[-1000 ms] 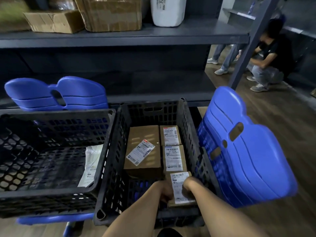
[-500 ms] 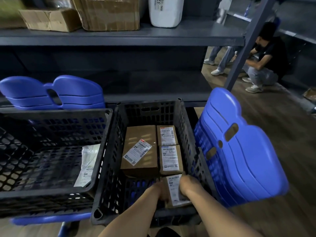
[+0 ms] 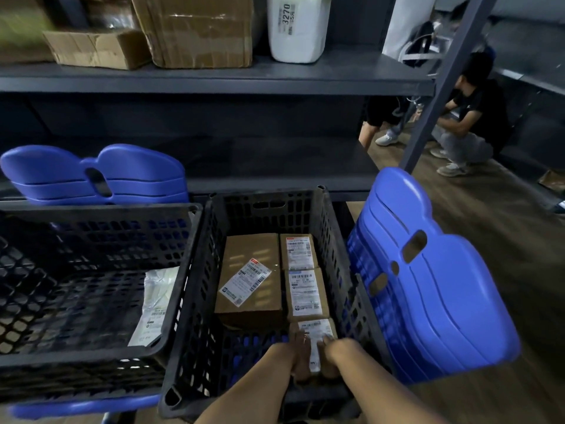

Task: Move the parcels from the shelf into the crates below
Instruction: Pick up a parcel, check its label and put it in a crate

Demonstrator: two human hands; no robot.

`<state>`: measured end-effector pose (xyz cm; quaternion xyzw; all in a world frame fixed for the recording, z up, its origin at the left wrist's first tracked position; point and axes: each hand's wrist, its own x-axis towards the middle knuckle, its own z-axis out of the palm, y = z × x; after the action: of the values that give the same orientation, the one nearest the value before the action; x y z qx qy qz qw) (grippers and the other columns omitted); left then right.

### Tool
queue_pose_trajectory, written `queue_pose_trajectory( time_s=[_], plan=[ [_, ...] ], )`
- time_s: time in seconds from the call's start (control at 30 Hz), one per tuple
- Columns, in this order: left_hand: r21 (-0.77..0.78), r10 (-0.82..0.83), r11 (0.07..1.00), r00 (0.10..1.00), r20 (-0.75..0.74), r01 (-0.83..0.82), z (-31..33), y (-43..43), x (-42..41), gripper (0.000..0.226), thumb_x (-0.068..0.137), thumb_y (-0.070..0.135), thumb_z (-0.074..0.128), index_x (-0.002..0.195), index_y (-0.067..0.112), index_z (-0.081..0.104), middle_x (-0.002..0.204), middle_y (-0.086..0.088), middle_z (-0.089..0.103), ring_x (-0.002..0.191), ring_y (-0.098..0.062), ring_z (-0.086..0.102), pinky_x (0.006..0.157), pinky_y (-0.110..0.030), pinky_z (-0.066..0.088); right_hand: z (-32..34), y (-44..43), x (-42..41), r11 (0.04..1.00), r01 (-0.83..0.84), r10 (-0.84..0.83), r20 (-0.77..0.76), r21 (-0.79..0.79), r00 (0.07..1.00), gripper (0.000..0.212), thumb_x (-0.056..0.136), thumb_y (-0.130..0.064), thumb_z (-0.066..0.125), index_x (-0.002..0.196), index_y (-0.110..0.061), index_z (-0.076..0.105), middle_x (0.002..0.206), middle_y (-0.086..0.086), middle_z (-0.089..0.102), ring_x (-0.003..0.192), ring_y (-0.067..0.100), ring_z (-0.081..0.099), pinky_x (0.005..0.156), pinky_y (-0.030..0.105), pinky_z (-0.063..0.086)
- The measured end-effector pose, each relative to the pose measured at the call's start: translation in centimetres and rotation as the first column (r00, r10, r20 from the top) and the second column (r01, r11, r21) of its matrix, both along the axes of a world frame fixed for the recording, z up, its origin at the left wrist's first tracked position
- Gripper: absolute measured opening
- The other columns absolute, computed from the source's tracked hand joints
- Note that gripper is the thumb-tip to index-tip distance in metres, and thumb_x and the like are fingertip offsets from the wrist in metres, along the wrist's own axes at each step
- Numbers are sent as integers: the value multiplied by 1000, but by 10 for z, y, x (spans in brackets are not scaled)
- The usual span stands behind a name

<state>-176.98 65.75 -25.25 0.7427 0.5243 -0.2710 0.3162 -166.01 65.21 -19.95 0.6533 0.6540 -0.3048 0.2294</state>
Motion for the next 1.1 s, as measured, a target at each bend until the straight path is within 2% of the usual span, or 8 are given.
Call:
queue_pose_trajectory(
  time_s=[0.2,0.37,0.53,0.67,0.77,0.9,0.97,1.1],
  plan=[
    [23,17,1000,1000,10,-17,18,2,-8,95,90,22,62,153,4,-7,161,-14,-13,148,-31,-11,120,-43,11,15,4,-7,997,-70,72,44,-39,996,43,105,-15,29,147,-6,29,153,10,31,139,28,32,113,39,28],
    [72,126,989,992,10,-126,67,-12,-23,84,95,32,52,154,4,-1,162,-12,-2,150,-29,1,120,-42,10,28,4,-10,992,-121,122,-29,18,992,48,95,-13,46,142,-9,38,145,14,43,129,33,46,105,44,40],
    [158,210,964,977,38,-213,136,-17,-42,70,94,31,51,151,7,19,156,-14,25,143,-32,25,116,-41,25,110,3,-21,983,-182,184,-66,28,981,55,94,-5,35,148,-10,27,152,9,33,133,28,42,106,37,39],
    [260,237,931,967,98,-255,198,-5,-55,60,94,31,50,143,2,31,147,-17,34,138,-34,33,114,-41,30,174,20,-25,973,-162,188,-157,164,970,50,98,-19,42,147,-15,30,150,8,36,132,27,43,102,34,41],
    [356,269,889,957,104,-289,248,7,-64,65,96,31,48,147,0,23,154,-16,27,142,-33,27,116,-41,26,214,39,-25,947,-133,197,-202,293,959,51,96,-26,44,145,-16,32,149,7,38,128,26,46,99,33,43],
    [473,293,818,945,147,-328,306,26,-77,73,94,31,55,149,0,20,155,-14,28,141,-30,29,114,-40,27,272,65,-29,876,-117,243,-218,468,945,59,100,-31,41,151,-12,19,158,5,20,142,23,28,111,37,32],
    [524,315,766,928,198,-372,332,34,-88,68,93,31,55,147,2,25,152,-14,32,139,-29,33,112,-39,29,295,80,-34,835,-73,239,-240,546,941,61,100,-33,41,152,-12,17,159,3,16,144,22,23,112,38,30],
    [599,348,685,908,231,-415,376,45,-112,71,97,35,48,152,4,15,158,-12,22,143,-29,27,115,-39,26,329,102,-47,782,-42,264,-269,622,926,63,100,-34,41,153,-13,15,160,2,11,147,21,16,112,38,28]
  ],
)
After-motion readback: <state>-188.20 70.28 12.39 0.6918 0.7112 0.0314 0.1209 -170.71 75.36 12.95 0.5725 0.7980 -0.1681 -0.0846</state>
